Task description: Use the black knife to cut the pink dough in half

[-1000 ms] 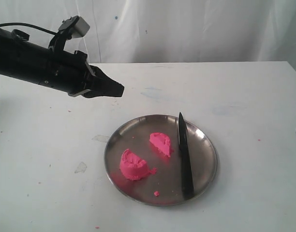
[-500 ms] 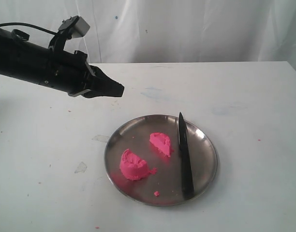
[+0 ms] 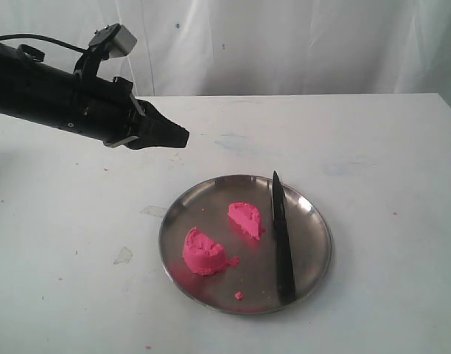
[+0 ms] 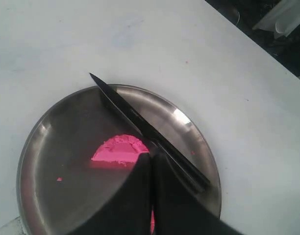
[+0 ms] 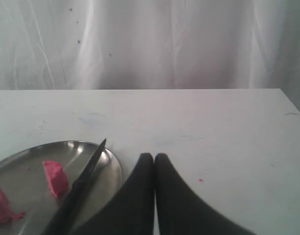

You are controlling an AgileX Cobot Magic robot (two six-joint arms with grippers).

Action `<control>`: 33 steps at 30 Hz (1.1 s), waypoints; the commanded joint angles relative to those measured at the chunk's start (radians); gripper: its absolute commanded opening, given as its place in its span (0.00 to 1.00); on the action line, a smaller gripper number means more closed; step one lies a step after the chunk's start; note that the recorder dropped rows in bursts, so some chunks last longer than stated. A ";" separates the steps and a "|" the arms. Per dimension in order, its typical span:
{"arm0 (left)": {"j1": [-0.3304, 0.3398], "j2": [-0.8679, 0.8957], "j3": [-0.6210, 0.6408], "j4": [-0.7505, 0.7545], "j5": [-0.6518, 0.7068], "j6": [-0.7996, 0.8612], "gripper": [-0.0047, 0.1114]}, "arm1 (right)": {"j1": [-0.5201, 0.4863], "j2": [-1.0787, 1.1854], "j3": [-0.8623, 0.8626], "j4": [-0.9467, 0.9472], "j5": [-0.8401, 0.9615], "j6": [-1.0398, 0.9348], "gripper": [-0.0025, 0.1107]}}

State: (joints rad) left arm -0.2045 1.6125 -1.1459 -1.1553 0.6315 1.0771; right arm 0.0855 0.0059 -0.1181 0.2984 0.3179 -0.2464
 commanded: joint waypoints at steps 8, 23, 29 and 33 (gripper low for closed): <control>0.004 -0.011 0.006 -0.009 0.013 -0.003 0.04 | -0.012 -0.006 0.118 -0.220 -0.147 0.306 0.02; 0.004 -0.011 0.006 -0.009 0.013 -0.003 0.04 | -0.012 -0.006 0.118 -0.220 -0.028 0.306 0.02; 0.004 -0.011 0.006 -0.009 0.013 -0.003 0.04 | -0.012 -0.006 0.118 -0.220 -0.028 0.306 0.02; 0.004 -0.011 0.006 -0.009 -0.013 -0.003 0.04 | -0.012 -0.006 0.118 -0.220 -0.028 0.306 0.02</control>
State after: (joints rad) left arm -0.2045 1.6125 -1.1459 -1.1553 0.6276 1.0771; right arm 0.0809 0.0059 -0.0052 0.0859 0.2888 0.0580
